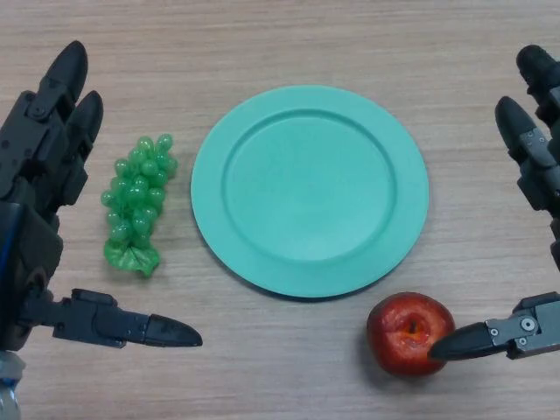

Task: Pick up the red apple and place it on the plate

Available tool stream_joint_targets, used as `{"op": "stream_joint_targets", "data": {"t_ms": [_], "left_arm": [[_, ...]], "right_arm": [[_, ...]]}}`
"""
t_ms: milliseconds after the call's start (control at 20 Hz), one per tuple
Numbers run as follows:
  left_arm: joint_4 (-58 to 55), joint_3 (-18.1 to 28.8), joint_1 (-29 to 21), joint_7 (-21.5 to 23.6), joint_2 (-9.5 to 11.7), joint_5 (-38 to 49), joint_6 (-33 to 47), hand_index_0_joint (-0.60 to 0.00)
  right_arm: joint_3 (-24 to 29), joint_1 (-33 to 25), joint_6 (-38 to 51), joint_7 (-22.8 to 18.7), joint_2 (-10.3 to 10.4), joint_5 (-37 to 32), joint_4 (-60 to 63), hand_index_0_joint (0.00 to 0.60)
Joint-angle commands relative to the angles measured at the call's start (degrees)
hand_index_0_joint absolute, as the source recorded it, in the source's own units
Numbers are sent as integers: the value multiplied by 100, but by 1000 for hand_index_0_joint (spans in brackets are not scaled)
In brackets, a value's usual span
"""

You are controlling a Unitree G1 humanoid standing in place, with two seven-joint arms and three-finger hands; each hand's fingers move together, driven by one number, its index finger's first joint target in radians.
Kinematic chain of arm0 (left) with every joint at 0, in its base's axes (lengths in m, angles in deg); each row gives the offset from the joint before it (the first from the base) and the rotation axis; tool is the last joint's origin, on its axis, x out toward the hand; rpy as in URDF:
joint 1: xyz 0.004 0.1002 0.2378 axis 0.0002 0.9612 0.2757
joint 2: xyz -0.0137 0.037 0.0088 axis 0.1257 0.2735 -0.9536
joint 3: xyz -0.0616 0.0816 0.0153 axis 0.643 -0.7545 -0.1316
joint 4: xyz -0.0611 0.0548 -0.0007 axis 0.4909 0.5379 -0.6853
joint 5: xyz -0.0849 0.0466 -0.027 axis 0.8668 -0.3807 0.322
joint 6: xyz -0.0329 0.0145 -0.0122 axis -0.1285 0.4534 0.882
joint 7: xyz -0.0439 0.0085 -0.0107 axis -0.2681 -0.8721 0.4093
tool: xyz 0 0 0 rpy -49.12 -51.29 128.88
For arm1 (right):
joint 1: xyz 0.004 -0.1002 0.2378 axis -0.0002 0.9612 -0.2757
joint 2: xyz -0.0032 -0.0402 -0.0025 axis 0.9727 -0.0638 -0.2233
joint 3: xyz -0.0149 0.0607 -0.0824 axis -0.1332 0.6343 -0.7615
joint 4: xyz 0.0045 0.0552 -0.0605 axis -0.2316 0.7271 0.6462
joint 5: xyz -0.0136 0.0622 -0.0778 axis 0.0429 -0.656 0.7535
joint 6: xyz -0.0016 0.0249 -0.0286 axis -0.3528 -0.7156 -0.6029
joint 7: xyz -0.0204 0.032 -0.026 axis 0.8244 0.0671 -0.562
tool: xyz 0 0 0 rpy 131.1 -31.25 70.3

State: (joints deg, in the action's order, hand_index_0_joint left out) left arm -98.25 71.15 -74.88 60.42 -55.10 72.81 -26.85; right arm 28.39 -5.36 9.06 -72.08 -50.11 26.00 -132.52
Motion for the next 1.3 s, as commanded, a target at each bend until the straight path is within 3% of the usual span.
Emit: {"op": "stream_joint_targets", "data": {"t_ms": [50,300,500,850,1200,1300], "left_arm": [[-269,180,-35,97,160,144,842,0],[-235,251,-60,92,171,147,870,0],[-89,196,-121,89,191,51,970,0],[-25,88,-156,48,212,-25,1052,0],[-112,1,-226,35,261,-107,917,0],[-106,33,-261,1,271,-100,900,0]], "right_arm": [[67,-87,858,-144,-80,185,-326,0],[30,-88,894,-72,-92,111,-313,0],[-328,391,1858,-100,-7,491,194,0],[-630,957,4655,-995,-9,1602,2495,0],[-660,552,5389,-2046,12,2374,4256,0],[-817,468,5348,-2099,15,2351,4560,0]]}}
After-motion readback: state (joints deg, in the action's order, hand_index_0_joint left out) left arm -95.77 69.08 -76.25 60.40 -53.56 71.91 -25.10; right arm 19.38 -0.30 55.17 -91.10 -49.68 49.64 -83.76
